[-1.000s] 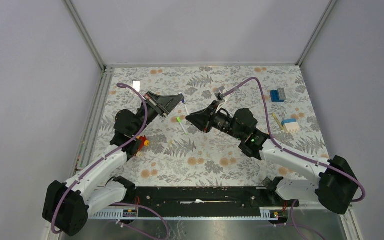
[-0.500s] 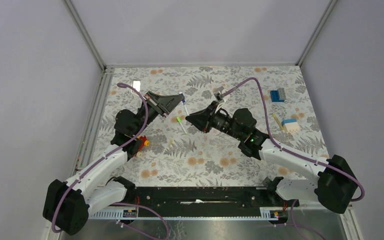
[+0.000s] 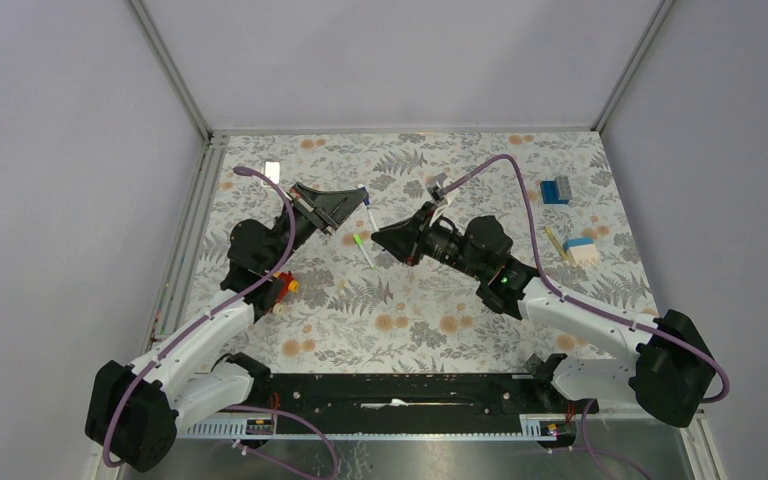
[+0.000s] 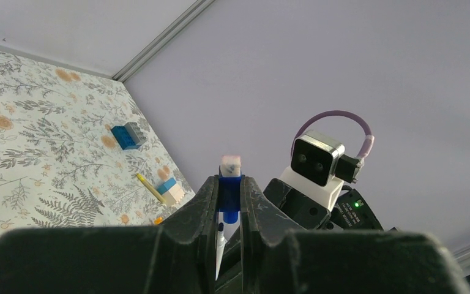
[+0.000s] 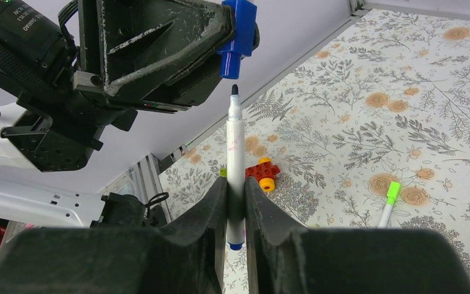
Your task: Insert the pens into the pen caps
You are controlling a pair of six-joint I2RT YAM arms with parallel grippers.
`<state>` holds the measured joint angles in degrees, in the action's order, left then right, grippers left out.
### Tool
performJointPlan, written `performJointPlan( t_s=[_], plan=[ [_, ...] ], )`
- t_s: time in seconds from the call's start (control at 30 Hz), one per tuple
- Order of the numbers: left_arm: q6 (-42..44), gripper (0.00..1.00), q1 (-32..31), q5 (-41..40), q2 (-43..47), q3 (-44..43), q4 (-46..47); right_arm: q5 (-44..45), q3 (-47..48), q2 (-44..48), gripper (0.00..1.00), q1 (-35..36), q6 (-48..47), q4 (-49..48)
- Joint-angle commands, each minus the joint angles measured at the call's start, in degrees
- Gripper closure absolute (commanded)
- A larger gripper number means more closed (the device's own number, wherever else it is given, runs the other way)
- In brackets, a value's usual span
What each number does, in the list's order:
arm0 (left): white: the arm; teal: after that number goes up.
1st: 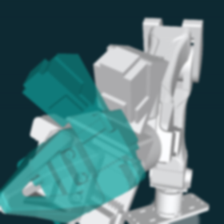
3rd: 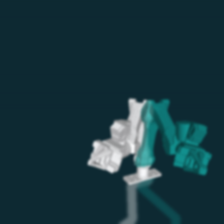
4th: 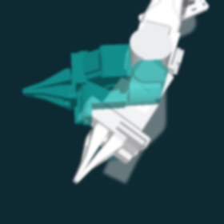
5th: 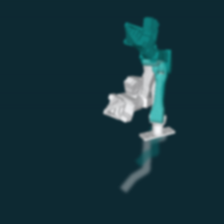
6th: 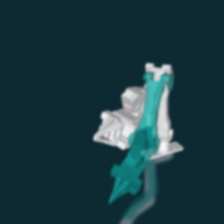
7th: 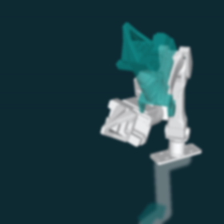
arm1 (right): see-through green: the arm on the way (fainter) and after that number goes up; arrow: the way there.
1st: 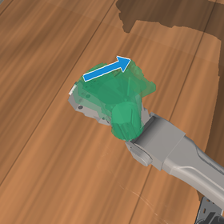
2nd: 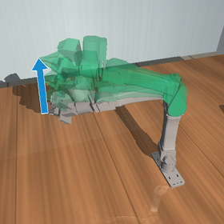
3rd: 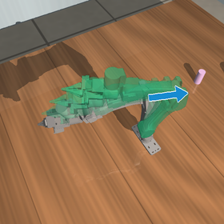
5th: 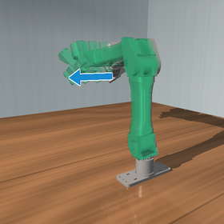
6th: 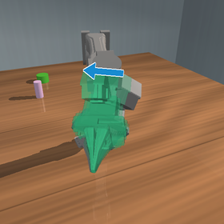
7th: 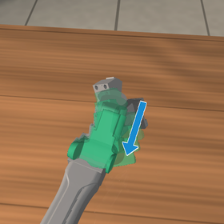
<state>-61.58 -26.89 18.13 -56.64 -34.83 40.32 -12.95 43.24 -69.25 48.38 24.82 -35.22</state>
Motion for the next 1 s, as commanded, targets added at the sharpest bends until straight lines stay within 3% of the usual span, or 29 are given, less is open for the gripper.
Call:
performJointPlan(
  t_s=[0.0, 0.97],
  plan=[
    [0.2, 1.0, 0.3, 0.1, 1.1, -0.4, 2.4, 1.0, 2.0, 1.7, 1.0, 0.2, -1.2, -1.6],
    [-0.1, 1.0, 0.3, 1.9, 1.9, 0.9, 1.6, 1.8, 3.2, 0.6, 1.0, 0.2, -2.7, -1.6]
  ],
)
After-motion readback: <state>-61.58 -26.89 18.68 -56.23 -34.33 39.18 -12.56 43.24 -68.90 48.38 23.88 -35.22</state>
